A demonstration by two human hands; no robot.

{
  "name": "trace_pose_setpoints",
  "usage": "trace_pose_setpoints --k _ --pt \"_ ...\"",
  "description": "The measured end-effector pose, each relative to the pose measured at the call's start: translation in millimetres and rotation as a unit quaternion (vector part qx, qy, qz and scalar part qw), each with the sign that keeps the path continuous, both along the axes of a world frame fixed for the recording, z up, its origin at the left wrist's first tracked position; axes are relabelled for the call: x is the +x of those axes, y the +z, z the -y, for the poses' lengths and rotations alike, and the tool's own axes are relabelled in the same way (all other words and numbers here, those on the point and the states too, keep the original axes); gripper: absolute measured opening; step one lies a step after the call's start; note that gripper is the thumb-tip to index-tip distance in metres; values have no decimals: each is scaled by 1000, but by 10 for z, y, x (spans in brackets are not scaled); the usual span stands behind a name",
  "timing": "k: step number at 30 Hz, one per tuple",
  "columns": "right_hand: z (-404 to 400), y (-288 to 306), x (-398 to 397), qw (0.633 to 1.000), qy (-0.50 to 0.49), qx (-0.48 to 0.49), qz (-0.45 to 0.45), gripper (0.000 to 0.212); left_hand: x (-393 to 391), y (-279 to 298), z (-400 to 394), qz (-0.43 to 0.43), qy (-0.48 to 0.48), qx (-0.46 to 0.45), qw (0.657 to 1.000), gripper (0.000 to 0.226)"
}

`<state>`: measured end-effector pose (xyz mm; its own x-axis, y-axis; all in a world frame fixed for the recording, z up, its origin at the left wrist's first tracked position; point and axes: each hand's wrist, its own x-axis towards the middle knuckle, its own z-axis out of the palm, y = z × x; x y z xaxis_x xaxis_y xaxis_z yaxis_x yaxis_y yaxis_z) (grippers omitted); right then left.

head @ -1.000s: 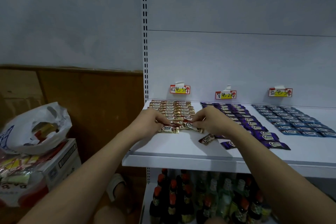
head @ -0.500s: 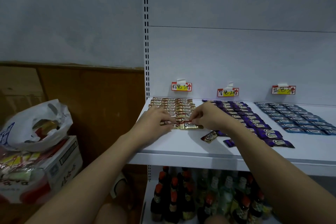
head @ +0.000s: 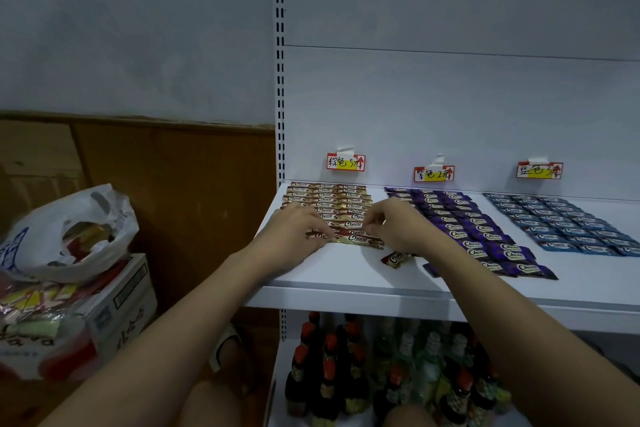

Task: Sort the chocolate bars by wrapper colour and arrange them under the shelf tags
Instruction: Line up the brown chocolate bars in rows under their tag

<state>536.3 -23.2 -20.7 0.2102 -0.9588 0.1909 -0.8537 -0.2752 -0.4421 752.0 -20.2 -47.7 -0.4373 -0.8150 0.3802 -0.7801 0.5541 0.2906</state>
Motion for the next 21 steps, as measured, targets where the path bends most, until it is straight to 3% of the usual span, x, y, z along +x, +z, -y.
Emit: trace_pose_setpoints --k 2,5,8,16,21 --pt "-69 55 -94 1000 19 3 -12 14 -29 -31 -71 -16 -5 -11 1000 22" --pt "-210 136 -240 992 69 48 -98 21 -64 -140 -253 -49 -29 -6 998 23" --pt "-335 172 -309 981 77 79 -160 34 -71 -275 -420 -31 -29 -2 999 31" --pt "-461 116 -60 989 84 61 -109 22 -152 -428 -612 71 47 -93 992 44" --pt "-439 32 9 997 38 37 -49 18 -144 -411 -620 78 51 -100 991 42"
